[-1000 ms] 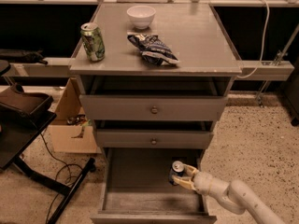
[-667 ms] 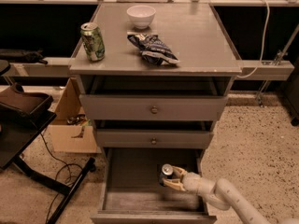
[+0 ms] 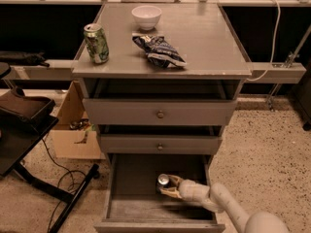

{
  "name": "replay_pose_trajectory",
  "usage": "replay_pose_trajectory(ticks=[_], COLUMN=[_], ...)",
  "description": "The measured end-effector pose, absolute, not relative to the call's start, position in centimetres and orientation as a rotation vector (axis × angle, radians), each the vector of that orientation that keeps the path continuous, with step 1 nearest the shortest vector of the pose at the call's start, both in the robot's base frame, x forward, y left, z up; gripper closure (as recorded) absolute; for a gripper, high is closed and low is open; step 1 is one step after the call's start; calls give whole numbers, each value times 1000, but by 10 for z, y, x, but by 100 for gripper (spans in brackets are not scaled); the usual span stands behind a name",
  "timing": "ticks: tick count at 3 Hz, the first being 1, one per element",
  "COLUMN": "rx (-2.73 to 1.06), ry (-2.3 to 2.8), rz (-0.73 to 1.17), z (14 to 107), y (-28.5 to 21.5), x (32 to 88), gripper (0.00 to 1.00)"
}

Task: Place pepsi can into bottom drawer

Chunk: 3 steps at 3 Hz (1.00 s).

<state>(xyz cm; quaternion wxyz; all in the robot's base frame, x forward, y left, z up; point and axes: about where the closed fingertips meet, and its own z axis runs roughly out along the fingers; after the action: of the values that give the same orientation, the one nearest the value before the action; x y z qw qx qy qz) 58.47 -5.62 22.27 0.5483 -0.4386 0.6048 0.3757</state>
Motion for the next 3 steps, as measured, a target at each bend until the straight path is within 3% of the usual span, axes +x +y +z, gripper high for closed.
replay_pose_trajectory(ticks=[1, 3], rx=[-1046, -1046], ry=[1433, 1433], rz=[882, 882], z=[217, 217], y=[-54, -54], x=[590, 590], gripper=[84, 39])
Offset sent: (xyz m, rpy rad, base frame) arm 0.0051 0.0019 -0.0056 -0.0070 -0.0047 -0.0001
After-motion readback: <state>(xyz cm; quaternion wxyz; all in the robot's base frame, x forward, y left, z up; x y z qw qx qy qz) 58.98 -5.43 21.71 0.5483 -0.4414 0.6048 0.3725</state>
